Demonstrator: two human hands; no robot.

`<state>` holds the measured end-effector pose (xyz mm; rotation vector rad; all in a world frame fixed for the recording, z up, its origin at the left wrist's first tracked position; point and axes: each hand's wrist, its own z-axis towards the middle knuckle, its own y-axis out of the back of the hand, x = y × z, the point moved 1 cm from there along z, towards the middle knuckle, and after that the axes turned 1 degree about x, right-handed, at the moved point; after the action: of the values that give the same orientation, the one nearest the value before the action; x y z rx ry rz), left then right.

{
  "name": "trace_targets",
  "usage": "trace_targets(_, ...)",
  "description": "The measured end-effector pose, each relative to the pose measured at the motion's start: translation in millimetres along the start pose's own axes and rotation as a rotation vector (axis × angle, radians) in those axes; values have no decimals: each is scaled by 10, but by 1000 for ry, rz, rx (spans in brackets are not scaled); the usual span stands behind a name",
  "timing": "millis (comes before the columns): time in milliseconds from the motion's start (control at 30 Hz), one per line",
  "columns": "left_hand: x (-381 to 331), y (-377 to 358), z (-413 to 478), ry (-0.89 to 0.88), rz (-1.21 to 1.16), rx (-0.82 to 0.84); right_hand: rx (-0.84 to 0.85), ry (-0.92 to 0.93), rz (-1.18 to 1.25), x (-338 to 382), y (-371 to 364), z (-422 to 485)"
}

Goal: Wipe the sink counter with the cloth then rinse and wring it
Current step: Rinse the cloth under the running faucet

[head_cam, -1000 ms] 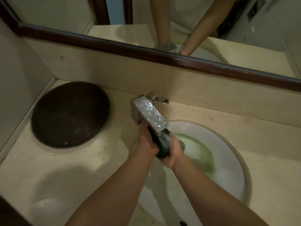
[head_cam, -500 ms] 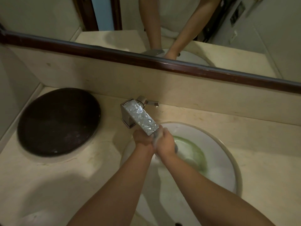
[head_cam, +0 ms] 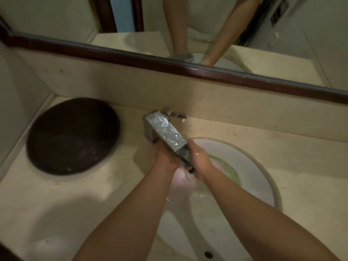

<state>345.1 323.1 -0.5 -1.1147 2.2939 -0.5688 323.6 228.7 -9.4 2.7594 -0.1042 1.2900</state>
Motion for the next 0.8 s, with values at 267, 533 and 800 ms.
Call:
trace_targets(267,-145,174,-49,-105,164,119,-103,-151,385,-153,409,34)
trace_targets(533,-16,204,-26,-371,500,-25,68,-234,695,-412,22,6)
trace_targets(800,53,159,-60,-270,133,7,67,-255,529,-263,-272,16)
